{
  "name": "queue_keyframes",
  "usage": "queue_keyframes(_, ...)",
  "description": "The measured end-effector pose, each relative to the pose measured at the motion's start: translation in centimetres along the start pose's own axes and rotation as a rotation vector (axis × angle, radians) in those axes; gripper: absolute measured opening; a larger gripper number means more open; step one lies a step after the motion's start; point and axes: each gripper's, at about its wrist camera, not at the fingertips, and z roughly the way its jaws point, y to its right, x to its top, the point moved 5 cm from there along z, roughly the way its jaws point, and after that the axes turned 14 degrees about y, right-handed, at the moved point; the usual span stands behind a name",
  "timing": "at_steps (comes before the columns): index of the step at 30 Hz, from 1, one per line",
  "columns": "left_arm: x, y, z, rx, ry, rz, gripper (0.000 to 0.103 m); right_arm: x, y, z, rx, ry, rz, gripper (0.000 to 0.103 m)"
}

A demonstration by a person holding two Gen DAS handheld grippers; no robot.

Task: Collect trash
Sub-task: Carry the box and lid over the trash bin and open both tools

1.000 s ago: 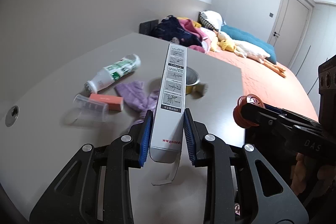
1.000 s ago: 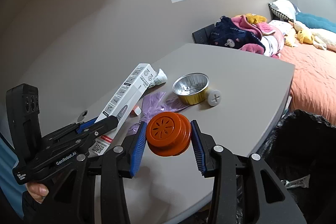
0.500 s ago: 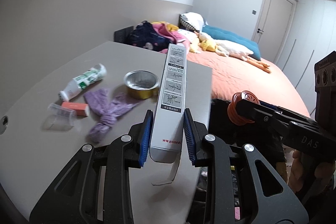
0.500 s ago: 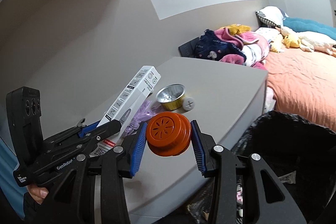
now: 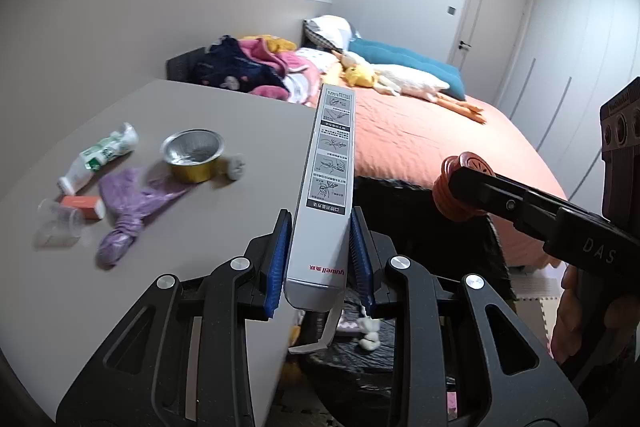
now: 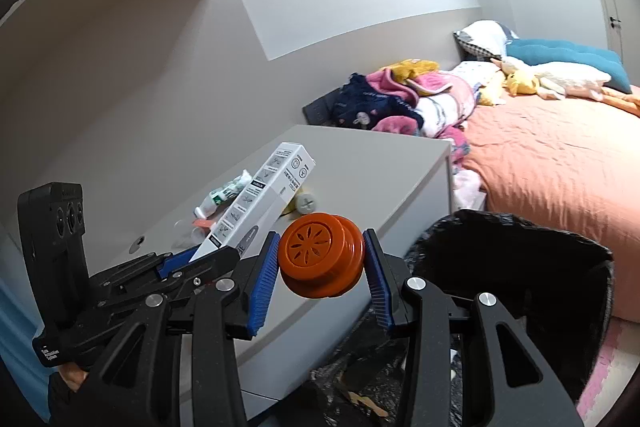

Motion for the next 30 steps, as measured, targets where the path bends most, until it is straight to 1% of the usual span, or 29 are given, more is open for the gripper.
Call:
queue_keyframes(13, -0.8, 5.4, 2.2, -0.098, -0.037, 0.043, 0.029, 0.7, 4.7, -3.4, -0.089, 0.031, 0.045, 0.043)
queue_keyframes(20, -1.8, 8.3, 3.7, -0.154, -0.085, 0.07, 0.03, 0.8, 7.5, -4.7, -0.136, 0.041, 0.082, 0.043)
queue_keyframes(22, -2.2, 9.2, 4.1, -0.182, -0.107, 0.082, 0.032, 0.9, 8.4, -5.2, -0.153, 0.045, 0.099, 0.044)
queue_keyframes(23, -2.4, 9.7, 4.2, -0.198, -0.118, 0.093, 0.038, 1.0, 8.9, -5.5, -0.162, 0.049, 0.11, 0.044)
queue_keyframes(24, -2.6, 10.2, 4.3, -0.207, -0.128, 0.108, 0.051, 1.1, 9.7, -5.9, -0.183, 0.054, 0.125, 0.045)
queue_keyframes(25, -2.7, 10.6, 4.3, -0.201, -0.126, 0.117, 0.083, 1.2, 10.2, -6.2, -0.203, 0.06, 0.133, 0.06)
queue_keyframes(26, -2.6, 10.8, 4.2, -0.192, -0.11, 0.126, 0.097, 1.4, 11.0, -6.8, -0.246, 0.08, 0.142, 0.074)
queue_keyframes(27, -2.4, 11.1, 4.0, -0.184, -0.083, 0.14, 0.097, 1.6, 11.4, -7.2, -0.27, 0.096, 0.146, 0.077)
queue_keyframes(30, -2.4, 11.2, 4.1, -0.166, -0.085, 0.159, 0.097, 1.9, 12.4, -8.1, -0.3, 0.115, 0.158, 0.079)
